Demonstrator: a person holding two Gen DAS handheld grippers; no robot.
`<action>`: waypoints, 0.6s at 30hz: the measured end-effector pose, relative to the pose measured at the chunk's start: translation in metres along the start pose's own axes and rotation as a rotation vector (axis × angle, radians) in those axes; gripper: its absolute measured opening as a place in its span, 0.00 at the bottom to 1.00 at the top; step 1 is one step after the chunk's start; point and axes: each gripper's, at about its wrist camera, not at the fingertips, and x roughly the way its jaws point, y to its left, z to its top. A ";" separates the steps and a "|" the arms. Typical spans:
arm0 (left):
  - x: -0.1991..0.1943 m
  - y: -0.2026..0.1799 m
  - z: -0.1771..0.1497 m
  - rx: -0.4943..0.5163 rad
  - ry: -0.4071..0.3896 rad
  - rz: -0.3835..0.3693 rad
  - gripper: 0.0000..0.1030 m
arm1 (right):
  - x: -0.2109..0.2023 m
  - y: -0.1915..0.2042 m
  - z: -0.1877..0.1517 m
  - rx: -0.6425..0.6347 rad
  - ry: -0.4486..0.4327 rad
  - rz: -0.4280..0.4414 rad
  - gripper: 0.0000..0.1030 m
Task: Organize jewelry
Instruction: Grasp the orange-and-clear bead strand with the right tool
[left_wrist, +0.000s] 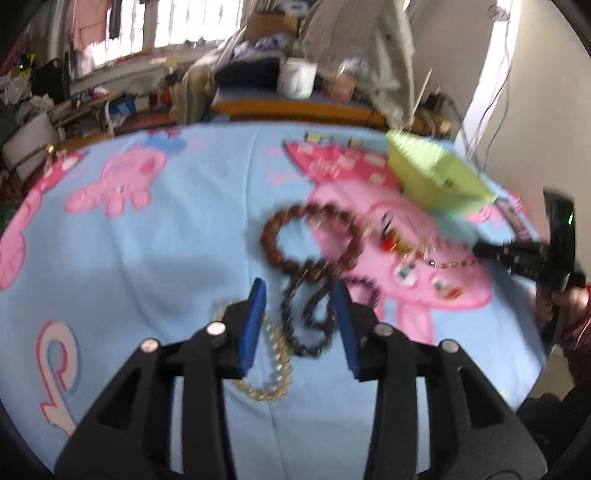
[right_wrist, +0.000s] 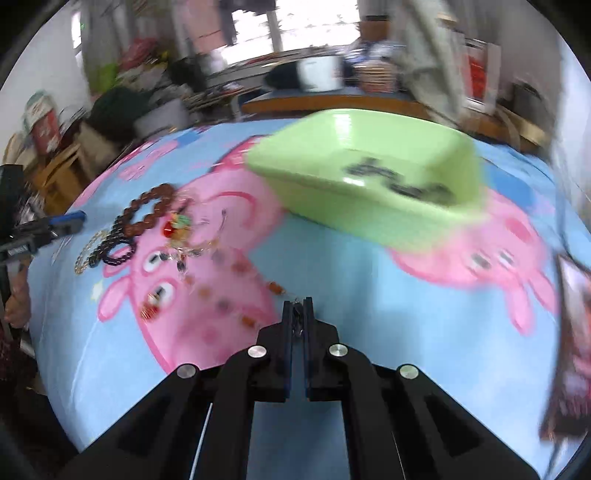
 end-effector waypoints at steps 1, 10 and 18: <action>-0.002 -0.006 0.004 0.013 -0.012 -0.014 0.36 | -0.006 -0.007 -0.005 0.018 -0.011 -0.016 0.00; 0.049 -0.113 0.040 0.233 0.044 -0.212 0.49 | -0.065 -0.066 -0.062 0.233 -0.097 -0.102 0.00; 0.118 -0.203 0.037 0.427 0.184 -0.287 0.72 | -0.064 -0.052 -0.071 0.247 -0.133 0.017 0.00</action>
